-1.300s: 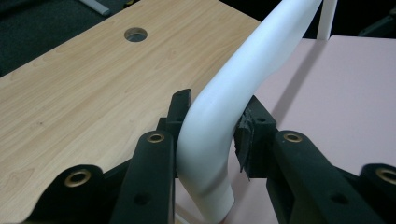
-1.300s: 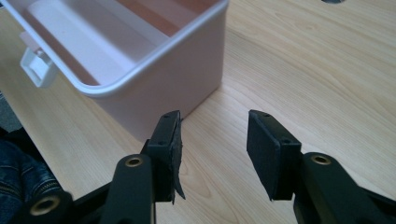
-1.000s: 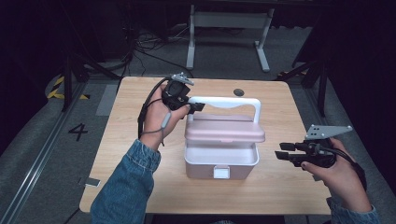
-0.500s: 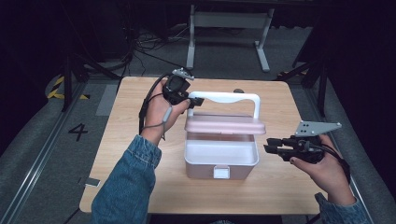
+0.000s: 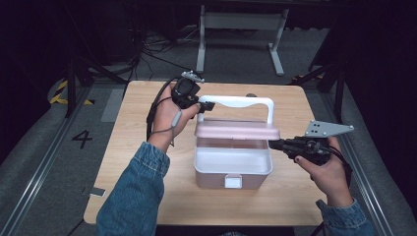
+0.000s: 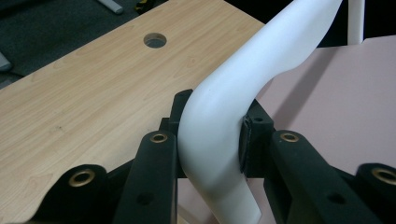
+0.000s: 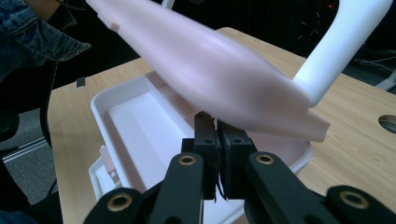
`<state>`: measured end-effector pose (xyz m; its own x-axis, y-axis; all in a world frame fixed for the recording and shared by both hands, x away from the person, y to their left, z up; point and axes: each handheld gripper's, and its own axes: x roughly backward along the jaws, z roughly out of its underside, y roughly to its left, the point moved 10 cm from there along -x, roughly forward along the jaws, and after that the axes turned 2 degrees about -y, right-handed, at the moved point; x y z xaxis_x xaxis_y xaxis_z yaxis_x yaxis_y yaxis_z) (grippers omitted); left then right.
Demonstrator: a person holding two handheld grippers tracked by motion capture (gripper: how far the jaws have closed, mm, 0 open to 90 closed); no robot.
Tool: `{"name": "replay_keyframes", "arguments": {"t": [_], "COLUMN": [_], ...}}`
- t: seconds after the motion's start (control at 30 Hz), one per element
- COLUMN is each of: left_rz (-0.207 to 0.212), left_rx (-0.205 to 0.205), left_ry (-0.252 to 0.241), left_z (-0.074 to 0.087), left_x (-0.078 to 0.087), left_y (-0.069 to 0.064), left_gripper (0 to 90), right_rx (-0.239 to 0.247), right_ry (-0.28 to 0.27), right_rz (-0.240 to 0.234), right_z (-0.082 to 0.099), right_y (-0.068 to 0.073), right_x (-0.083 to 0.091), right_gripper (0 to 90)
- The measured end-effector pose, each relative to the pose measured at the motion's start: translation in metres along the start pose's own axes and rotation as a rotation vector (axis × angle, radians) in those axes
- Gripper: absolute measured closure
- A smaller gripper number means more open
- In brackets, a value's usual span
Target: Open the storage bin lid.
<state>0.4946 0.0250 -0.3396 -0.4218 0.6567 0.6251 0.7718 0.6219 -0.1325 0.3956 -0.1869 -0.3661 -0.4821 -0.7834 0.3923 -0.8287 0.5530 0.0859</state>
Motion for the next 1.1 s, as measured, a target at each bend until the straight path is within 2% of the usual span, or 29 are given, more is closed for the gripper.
{"name": "replay_keyframes", "arguments": {"t": [0.13,0.17,0.2,0.27,0.33,0.43,0.57,0.6,0.63,0.73,0.83,0.9,1.0,1.03,1.1], "left_rz": [-0.004,-0.001,-0.016,-0.023,-0.024,-0.040,-0.041,-0.039,-0.039,-0.070,-0.072,-0.073,-0.044,-0.045,-0.051], "left_rx": [-0.005,-0.004,-0.009,-0.019,-0.017,-0.026,-0.051,-0.068,-0.068,-0.101,-0.108,-0.107,-0.118,-0.125,-0.136], "left_ry": [-0.005,-0.010,-0.017,-0.018,-0.040,-0.080,-0.099,-0.087,-0.087,-0.077,-0.090,-0.088,-0.073,-0.065,-0.064], "left_z": [0.003,0.003,0.005,0.006,0.008,0.008,0.015,0.025,0.025,0.039,0.049,0.053,0.066,0.074,0.077], "left_x": [0.002,0.003,0.005,0.007,0.013,0.025,0.042,0.050,0.050,0.066,0.077,0.078,0.079,0.078,0.078], "left_y": [-0.001,-0.002,-0.001,-0.001,-0.001,0.002,-0.002,-0.007,-0.007,-0.009,-0.012,-0.013,-0.020,-0.024,-0.024], "left_gripper": [63.1,60.0,52.8,46.8,45.5,39.0,36.4,35.5,35.2,34.8,34.7,34.8,34.8,34.8,34.8], "right_rx": [0.004,0.004,0.009,0.009,0.009,0.010,0.000,-0.002,-0.002,-0.013,-0.019,-0.026,-0.026,-0.029,-0.033], "right_ry": [0.001,-0.002,-0.004,-0.003,-0.006,-0.010,-0.012,-0.012,-0.012,-0.005,0.001,0.003,0.000,-0.001,-0.002], "right_rz": [0.005,0.005,0.012,0.010,0.011,0.010,0.006,0.007,0.007,0.005,0.004,-0.006,-0.006,-0.011,-0.012], "right_z": [-0.001,-0.002,-0.002,-0.002,-0.003,-0.003,-0.004,-0.004,-0.004,-0.003,-0.002,-0.003,-0.003,-0.003,-0.003], "right_y": [-0.001,-0.001,-0.002,-0.002,-0.001,0.000,0.001,0.000,0.000,0.000,0.001,0.002,0.003,0.003,0.003], "right_x": [-0.001,-0.001,-0.002,-0.002,-0.002,-0.002,-0.002,-0.002,-0.002,-0.002,-0.003,-0.003,-0.003,-0.003,-0.003], "right_gripper": [89.4,89.6,89.9,89.8,89.9,89.9,90.0,90.0,90.0,90.0,89.9,89.6,89.6,89.8,89.9]}}
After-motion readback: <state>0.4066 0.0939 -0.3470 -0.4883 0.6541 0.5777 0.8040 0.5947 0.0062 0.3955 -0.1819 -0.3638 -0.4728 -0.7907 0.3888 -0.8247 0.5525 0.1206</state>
